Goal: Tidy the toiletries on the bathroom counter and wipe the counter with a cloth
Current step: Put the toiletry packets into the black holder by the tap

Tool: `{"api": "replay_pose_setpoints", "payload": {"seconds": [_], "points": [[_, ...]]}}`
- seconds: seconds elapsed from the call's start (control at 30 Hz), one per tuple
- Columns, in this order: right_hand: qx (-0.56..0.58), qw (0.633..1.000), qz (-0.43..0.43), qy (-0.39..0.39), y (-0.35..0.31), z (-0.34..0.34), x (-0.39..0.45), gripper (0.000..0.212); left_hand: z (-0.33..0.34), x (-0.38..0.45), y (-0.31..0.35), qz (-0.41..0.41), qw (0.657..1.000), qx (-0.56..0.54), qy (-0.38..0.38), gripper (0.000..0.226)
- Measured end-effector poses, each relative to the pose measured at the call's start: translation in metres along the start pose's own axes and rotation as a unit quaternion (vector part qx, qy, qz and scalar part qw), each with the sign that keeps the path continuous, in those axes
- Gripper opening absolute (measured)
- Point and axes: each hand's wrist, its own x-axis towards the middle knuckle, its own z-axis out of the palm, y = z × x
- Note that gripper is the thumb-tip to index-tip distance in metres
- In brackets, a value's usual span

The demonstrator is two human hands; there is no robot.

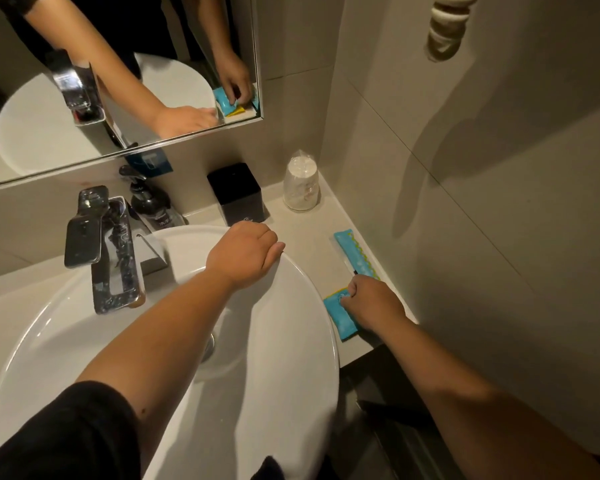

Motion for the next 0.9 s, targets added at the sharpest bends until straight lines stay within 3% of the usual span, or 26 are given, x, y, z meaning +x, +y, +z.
{"api": "replay_pose_setpoints", "payload": {"seconds": [0.17,0.27,0.43,0.63,0.9], "points": [[0.107,0.994,0.008,-0.037,0.005,0.0,0.001,0.012,-0.001,0.0,0.001,0.004,1.0,-0.003,-0.002,0.05],[0.189,0.981,-0.015,-0.051,0.005,-0.016,0.0,0.035,-0.001,0.0,0.002,0.0,1.0,-0.003,-0.005,0.045],[0.351,0.932,-0.095,-0.011,-0.032,-0.08,0.013,0.02,0.0,-0.002,0.003,-0.003,1.0,-0.01,0.005,0.045],[0.372,0.902,-0.216,0.019,-0.142,-0.12,0.064,0.008,0.002,0.0,0.001,0.008,0.999,-0.018,0.029,0.044],[0.325,0.922,-0.208,0.012,-0.222,-0.069,0.136,0.007,0.005,0.003,-0.004,0.024,0.998,-0.026,0.049,0.042]]}}
